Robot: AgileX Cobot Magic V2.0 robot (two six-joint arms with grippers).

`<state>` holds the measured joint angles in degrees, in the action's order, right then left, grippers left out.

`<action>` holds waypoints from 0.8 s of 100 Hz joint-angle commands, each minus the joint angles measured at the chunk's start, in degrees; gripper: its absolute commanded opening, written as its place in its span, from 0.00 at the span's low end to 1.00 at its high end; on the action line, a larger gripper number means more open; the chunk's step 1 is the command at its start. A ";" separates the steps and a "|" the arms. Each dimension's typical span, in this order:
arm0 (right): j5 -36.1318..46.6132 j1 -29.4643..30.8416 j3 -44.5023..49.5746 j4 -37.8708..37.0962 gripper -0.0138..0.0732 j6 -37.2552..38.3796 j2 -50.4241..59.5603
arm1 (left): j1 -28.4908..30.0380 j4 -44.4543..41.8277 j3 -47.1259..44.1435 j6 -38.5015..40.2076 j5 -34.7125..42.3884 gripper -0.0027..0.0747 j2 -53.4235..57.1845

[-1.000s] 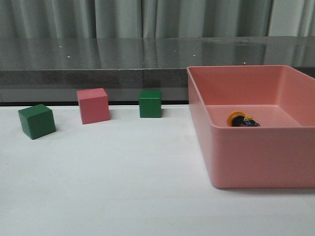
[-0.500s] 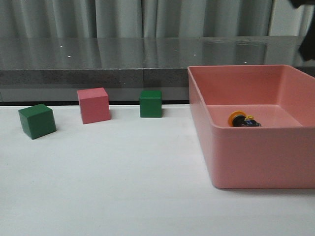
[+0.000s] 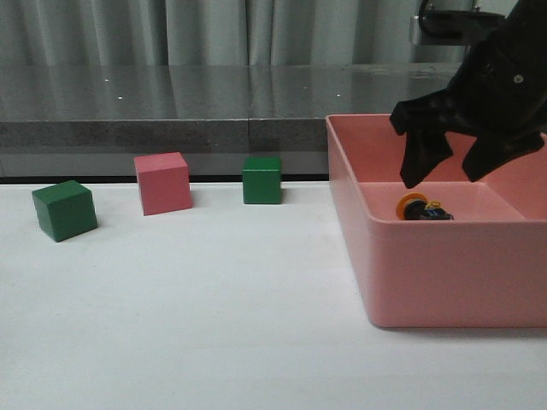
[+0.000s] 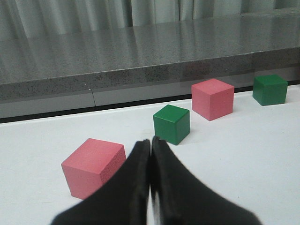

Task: Place and stand button with both arms
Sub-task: 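Lower the right gripper into the pink tray and grasp the yellow button, then carry the button out of the tray and lower it onto the table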

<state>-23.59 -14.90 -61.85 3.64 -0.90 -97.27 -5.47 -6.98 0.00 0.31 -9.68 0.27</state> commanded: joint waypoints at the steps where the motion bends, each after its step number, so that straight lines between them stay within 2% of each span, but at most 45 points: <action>1: 4.13 0.25 -2.84 -0.62 0.78 -0.82 -1.40 | 0.00 -0.05 -2.62 0.56 4.47 0.01 1.80; 10: 3.01 0.51 -4.49 -0.71 0.77 -0.82 -5.04 | 0.00 -0.05 -2.62 0.56 4.47 0.01 1.80; 19: 1.14 0.51 -5.88 -0.71 0.69 -0.82 -8.17 | 0.00 -0.05 -2.62 0.56 4.47 0.01 1.80; 24: 0.37 0.51 -6.30 -0.71 0.59 -0.82 -8.87 | 0.00 -0.05 -2.62 0.56 4.47 0.01 1.80; 36: -2.08 0.51 -7.27 -0.76 0.23 -0.82 -8.79 | 0.00 -0.05 -2.62 0.56 4.47 0.01 1.80; 43: -4.65 0.51 -8.53 -1.69 0.08 -0.82 -7.96 | 0.00 -0.05 -2.62 0.56 4.47 0.01 1.80; 46: -6.21 0.51 -9.44 -2.22 0.05 -0.82 -7.46 | 0.00 -0.05 -2.62 0.56 4.47 0.01 1.80; 63: -13.57 -2.14 -14.35 -3.22 0.07 -4.88 -0.24 | 0.00 -0.05 -2.62 0.56 4.47 0.01 1.80; 80: -14.34 -10.93 -19.78 -3.16 0.07 -18.65 4.07 | 0.00 -0.05 -2.62 0.56 4.47 0.01 1.80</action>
<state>-38.71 -21.65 -77.45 0.45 -11.63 -96.96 -5.47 -6.98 0.00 0.31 -9.68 0.27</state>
